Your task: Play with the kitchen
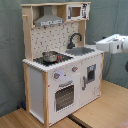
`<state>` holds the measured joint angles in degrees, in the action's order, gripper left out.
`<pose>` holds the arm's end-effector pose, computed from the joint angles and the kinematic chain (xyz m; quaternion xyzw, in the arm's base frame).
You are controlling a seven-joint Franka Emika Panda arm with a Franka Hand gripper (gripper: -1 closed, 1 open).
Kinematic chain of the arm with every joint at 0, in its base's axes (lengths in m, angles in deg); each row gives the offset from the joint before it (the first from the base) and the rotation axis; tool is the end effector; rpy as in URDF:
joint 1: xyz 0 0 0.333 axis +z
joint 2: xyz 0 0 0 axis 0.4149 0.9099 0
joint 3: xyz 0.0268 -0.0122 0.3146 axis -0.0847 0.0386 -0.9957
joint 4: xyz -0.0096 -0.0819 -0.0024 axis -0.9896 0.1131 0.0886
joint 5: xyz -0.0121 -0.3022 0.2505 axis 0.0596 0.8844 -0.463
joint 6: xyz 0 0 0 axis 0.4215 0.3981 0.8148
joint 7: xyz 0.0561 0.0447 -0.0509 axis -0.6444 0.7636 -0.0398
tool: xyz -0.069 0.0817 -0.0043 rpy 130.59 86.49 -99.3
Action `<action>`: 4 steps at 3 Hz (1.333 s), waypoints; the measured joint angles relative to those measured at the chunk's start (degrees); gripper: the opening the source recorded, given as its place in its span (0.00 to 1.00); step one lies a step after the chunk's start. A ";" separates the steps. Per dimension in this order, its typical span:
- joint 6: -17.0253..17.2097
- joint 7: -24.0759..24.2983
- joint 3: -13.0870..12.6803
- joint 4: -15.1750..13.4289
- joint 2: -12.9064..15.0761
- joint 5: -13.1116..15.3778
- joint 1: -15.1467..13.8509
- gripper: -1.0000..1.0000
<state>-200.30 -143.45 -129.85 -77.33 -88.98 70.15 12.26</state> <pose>0.1194 0.4158 0.6050 0.2372 0.6672 0.2316 0.6670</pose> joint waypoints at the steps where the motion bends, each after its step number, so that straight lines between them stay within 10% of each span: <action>1: -4.82 -0.86 0.92 0.56 1.50 -0.01 -4.62 1.00; 3: -14.35 -0.93 3.41 0.74 2.29 -0.24 -13.10 1.00; 4: -16.11 -3.08 8.62 0.48 2.62 -0.24 -15.01 1.00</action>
<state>-216.41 -146.54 -121.23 -76.84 -86.36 69.91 -2.75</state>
